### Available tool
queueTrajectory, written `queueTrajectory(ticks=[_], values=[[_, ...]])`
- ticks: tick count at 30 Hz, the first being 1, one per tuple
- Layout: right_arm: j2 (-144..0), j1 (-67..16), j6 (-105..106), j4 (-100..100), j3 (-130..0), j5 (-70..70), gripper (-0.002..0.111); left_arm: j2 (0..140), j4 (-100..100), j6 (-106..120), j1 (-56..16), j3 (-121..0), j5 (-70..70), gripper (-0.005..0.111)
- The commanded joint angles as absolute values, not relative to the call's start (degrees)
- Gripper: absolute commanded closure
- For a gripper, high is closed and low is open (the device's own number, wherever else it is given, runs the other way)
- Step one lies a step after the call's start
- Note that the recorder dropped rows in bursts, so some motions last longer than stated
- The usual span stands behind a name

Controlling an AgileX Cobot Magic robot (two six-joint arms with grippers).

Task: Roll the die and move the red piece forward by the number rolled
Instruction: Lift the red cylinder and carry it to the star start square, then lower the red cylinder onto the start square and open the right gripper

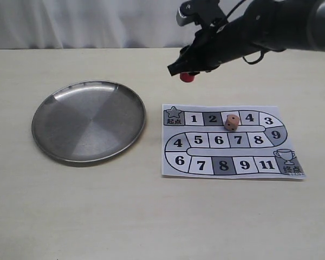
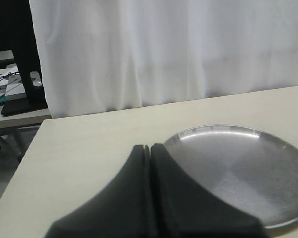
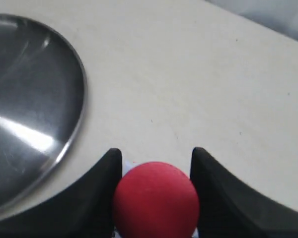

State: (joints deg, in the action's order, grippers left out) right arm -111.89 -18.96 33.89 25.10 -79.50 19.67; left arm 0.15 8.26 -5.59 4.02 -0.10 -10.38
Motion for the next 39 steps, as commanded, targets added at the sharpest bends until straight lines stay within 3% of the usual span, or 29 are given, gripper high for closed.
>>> queueTrajectory(ticks=[1, 9, 39], values=[[-116.23, -17.51, 33.84, 24.39, -76.27, 16.79, 0.104, 0.0, 8.24, -5.64, 4.29, 0.0, -9.92, 0.107], [-123.64, -17.5, 34.96, 24.39, -73.79, 15.91, 0.104, 0.0, 8.24, -5.64, 4.29, 0.0, -9.92, 0.107], [-122.75, -17.5, 34.22, 24.75, -73.9, 19.89, 0.104, 0.0, 8.24, -5.64, 4.29, 0.0, -9.92, 0.107]])
